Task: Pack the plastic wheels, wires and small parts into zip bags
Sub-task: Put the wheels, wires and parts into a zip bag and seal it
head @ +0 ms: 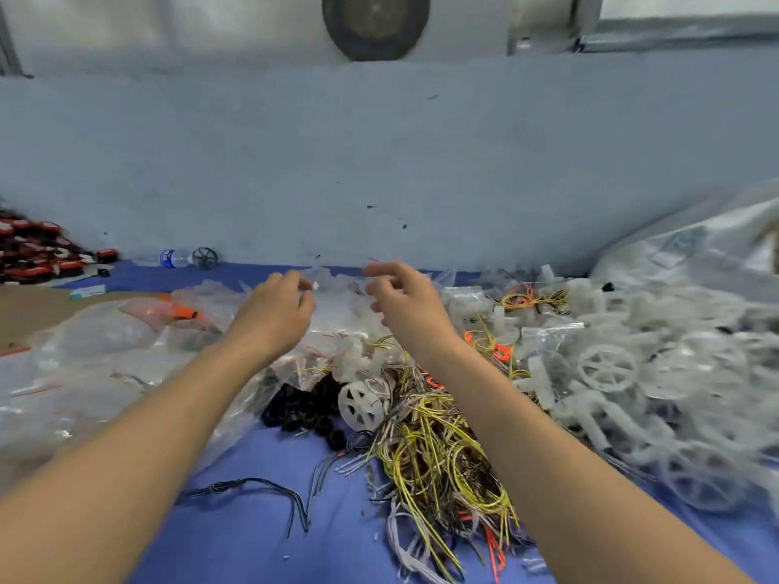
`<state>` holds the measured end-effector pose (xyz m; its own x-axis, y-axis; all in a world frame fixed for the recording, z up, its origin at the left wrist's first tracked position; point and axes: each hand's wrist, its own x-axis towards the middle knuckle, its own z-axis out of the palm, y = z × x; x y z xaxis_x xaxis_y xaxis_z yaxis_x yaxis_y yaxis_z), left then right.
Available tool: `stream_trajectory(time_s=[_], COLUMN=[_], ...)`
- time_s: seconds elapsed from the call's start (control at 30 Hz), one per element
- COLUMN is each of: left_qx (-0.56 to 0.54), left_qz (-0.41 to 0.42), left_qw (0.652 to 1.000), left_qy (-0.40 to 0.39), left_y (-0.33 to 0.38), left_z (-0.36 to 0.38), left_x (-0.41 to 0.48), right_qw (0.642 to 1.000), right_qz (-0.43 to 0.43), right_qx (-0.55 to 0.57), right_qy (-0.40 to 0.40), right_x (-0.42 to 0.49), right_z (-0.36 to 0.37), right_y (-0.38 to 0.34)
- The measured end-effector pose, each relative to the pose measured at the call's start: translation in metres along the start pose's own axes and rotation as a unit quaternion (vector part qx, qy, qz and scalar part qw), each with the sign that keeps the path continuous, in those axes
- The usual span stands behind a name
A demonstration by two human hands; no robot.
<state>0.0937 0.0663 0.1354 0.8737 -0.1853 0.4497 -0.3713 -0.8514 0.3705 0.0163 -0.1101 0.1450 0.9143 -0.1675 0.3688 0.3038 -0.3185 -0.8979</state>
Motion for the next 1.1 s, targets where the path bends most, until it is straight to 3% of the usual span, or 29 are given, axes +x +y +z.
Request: stream_trajectory(time_s=[0.07, 0.17, 0.4, 0.43, 0.6, 0.77, 0.87, 0.97, 1.03, 1.1], left_qx=[0.047, 0.164, 0.369, 0.367, 0.173, -0.108, -0.361, -0.616, -0.717, -0.775], left_qz=[0.043, 0.046, 0.031, 0.036, 0.018, 0.001, 0.036, 0.036, 0.010, -0.040], left_qw=[0.997, 0.979, 0.907, 0.910, 0.985, 0.987, 0.929, 0.787, 0.694, 0.627], left_qy=[-0.040, -0.109, -0.200, -0.190, -0.006, 0.115, 0.077, -0.031, -0.066, -0.071], left_y=[0.026, 0.034, -0.023, -0.031, -0.027, 0.048, 0.103, 0.139, 0.146, 0.144], left_z=[0.027, 0.053, 0.051, 0.049, 0.045, 0.009, -0.022, -0.045, -0.045, -0.032], left_x=[0.000, 0.006, 0.021, 0.022, 0.020, 0.021, 0.011, -0.013, -0.030, -0.047], right_qw=[0.997, 0.988, 0.982, 0.981, 0.980, 0.981, 0.975, 0.953, 0.929, 0.899], right_qz=[0.064, 0.133, 0.160, 0.162, 0.163, 0.154, 0.153, 0.180, 0.196, 0.186], right_qx=[0.017, 0.040, 0.037, 0.037, 0.047, 0.065, 0.119, 0.206, 0.285, 0.370], right_qy=[0.032, 0.068, 0.095, 0.098, 0.101, 0.104, 0.112, 0.130, 0.134, 0.141], right_x=[-0.003, -0.006, -0.024, -0.026, -0.032, -0.032, -0.034, -0.041, -0.050, -0.058], right_z=[-0.029, -0.064, -0.100, -0.101, -0.097, -0.093, -0.093, -0.097, -0.100, -0.106], right_y=[0.021, 0.049, 0.091, 0.094, 0.094, 0.077, 0.065, 0.053, 0.051, 0.052])
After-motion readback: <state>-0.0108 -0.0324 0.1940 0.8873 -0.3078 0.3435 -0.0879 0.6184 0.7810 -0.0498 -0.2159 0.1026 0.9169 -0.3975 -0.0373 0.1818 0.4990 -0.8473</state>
